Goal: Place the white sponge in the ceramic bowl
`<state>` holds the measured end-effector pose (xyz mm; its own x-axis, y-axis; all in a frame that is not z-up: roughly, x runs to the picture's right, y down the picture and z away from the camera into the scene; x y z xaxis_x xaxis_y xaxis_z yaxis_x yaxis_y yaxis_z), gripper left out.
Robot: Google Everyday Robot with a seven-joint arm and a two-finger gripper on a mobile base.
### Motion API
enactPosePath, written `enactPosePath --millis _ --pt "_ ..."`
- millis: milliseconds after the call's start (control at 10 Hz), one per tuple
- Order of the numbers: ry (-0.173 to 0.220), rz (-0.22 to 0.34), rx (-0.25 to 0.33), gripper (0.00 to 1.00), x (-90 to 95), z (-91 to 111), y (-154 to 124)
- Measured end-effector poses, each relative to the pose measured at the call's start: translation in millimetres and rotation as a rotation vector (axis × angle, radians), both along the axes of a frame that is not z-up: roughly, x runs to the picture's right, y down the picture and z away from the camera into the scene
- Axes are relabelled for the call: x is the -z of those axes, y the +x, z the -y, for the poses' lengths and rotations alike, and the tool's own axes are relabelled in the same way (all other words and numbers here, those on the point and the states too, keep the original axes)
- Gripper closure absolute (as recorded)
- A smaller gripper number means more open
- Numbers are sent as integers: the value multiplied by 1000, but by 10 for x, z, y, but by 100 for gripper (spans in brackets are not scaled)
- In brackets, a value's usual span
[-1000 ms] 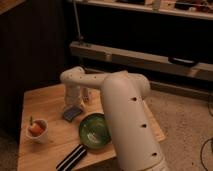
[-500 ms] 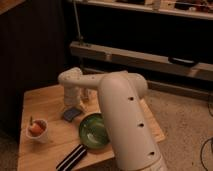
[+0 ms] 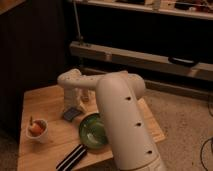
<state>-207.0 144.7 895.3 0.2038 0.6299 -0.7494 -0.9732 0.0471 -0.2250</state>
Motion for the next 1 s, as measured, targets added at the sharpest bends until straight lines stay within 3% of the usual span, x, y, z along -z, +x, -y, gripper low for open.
enactPosePath --millis 400,1000 --pt "5 -1 19 65 -11 11 36" --pt "7 -3 21 66 -10 28 53"
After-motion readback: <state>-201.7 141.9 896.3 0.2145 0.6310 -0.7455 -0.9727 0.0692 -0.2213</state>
